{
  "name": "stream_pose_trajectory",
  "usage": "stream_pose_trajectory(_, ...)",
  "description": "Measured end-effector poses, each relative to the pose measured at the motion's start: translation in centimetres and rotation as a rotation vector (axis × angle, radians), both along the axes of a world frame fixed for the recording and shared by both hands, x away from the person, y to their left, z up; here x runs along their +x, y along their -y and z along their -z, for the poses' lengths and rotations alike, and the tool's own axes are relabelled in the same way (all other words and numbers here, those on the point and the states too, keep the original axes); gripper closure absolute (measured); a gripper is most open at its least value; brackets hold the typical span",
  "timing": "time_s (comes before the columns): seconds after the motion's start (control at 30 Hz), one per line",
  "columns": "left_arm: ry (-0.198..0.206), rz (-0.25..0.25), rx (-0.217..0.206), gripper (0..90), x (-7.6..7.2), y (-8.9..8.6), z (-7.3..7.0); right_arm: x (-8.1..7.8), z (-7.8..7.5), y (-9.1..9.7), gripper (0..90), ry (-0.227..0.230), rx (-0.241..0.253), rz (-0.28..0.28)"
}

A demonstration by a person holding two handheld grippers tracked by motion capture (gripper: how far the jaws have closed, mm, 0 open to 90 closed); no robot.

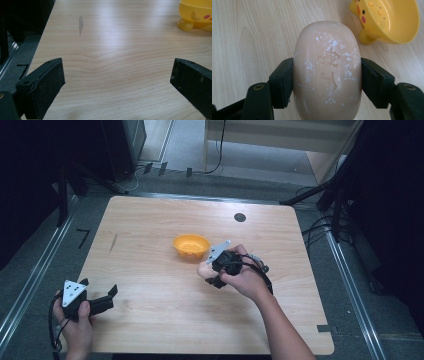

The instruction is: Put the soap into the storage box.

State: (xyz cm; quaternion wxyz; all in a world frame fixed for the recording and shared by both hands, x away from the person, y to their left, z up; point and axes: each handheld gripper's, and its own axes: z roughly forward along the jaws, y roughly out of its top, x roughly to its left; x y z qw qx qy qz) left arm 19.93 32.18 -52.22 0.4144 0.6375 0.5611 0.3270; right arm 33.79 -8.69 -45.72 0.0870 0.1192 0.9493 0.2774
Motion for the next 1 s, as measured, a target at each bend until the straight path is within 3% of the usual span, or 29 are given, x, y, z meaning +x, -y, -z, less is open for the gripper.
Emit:
stream_pose_trajectory(0.63,-0.001,0.002,-0.006,0.0,0.0,-0.1,0.0,3.1,-1.7,-1.2,33.7,0.006,0.019,-0.057)
stream_pose_trajectory(1.0,0.003,0.002,-0.014,0.0,0.0,-0.1,0.0,4.9,-2.5,-2.7,33.6,0.032,0.018,-0.084)
